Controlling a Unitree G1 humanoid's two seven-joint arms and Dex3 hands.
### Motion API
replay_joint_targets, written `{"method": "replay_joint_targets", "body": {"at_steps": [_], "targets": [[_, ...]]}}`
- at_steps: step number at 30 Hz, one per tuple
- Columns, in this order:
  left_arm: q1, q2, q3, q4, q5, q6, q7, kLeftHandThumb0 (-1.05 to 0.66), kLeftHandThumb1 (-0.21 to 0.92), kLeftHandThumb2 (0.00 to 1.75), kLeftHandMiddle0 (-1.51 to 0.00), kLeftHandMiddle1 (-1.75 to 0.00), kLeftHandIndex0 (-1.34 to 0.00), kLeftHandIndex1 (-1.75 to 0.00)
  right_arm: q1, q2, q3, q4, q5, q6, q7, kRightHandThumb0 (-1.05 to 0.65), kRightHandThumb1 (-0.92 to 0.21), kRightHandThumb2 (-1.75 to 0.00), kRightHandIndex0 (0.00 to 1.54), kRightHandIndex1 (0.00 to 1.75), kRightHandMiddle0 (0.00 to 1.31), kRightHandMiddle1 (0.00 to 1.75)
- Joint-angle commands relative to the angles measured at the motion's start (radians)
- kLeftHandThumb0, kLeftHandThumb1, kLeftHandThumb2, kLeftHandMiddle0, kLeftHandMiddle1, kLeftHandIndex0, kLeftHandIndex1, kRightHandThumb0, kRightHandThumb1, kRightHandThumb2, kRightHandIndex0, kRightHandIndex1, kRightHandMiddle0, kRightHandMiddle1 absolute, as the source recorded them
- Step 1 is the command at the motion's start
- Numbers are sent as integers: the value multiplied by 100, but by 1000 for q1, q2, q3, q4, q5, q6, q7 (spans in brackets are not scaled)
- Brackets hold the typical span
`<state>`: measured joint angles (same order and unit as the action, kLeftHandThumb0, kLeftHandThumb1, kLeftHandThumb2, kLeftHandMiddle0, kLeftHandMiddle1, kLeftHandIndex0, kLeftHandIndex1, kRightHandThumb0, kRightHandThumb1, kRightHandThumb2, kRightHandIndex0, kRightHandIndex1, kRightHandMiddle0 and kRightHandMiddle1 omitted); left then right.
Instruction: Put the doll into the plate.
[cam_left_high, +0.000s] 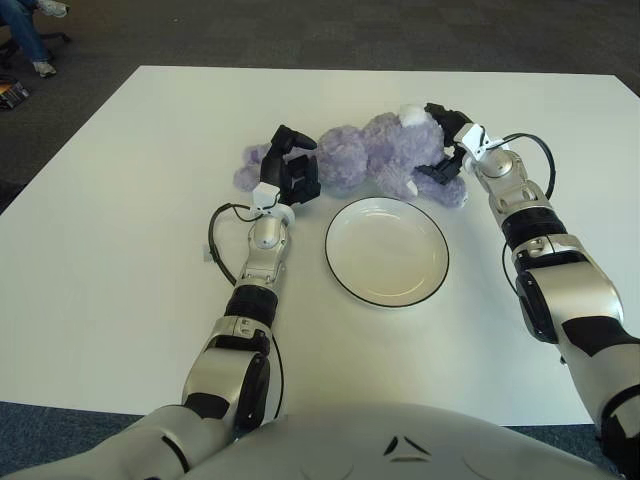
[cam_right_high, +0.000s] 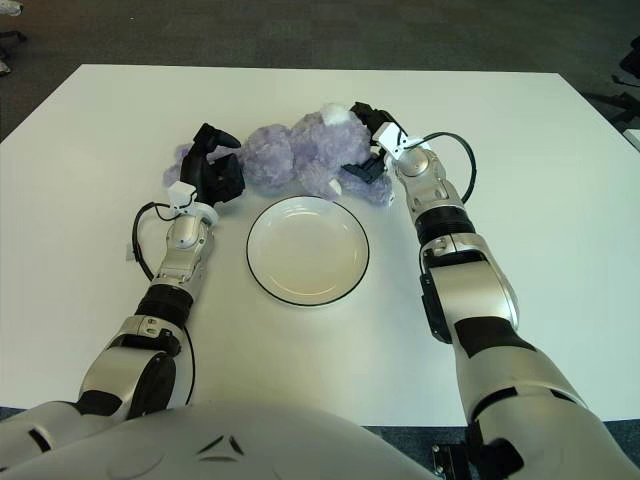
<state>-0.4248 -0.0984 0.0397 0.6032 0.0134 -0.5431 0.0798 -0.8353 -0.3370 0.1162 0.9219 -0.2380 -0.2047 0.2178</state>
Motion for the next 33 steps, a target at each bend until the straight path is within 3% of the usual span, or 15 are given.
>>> {"method": "replay_joint_targets", "body": {"at_steps": [1, 9, 17, 26, 33], "targets": [[57, -2, 3, 32, -8, 10, -4, -40, 59, 97, -114, -175, -40, -175, 21, 4, -17, -36, 21, 28, -11, 0, 1, -164, 90, 160, 63, 175], [56, -2, 5, 33, -11, 12, -5, -40, 58, 98, -114, -175, -41, -175, 48, 10, -39, -110, 31, 110, -18, 0, -1, -162, 90, 159, 61, 175], [55, 2, 4, 35, -10, 11, -11, -40, 58, 98, -114, -175, -41, -175, 63, 21, -107, -167, 105, 207, -7, 0, -4, -158, 89, 157, 59, 175], [51, 9, 6, 43, -10, 6, -17, -40, 59, 98, -113, -175, -41, -175, 92, 38, -172, -331, 165, 355, -43, 0, -5, -157, 87, 157, 59, 175], [50, 13, 5, 48, -8, 6, -18, -40, 59, 98, -113, -175, -41, -175, 110, 55, -200, -443, 192, 441, -64, 0, -5, -153, 90, 147, 60, 175]]}}
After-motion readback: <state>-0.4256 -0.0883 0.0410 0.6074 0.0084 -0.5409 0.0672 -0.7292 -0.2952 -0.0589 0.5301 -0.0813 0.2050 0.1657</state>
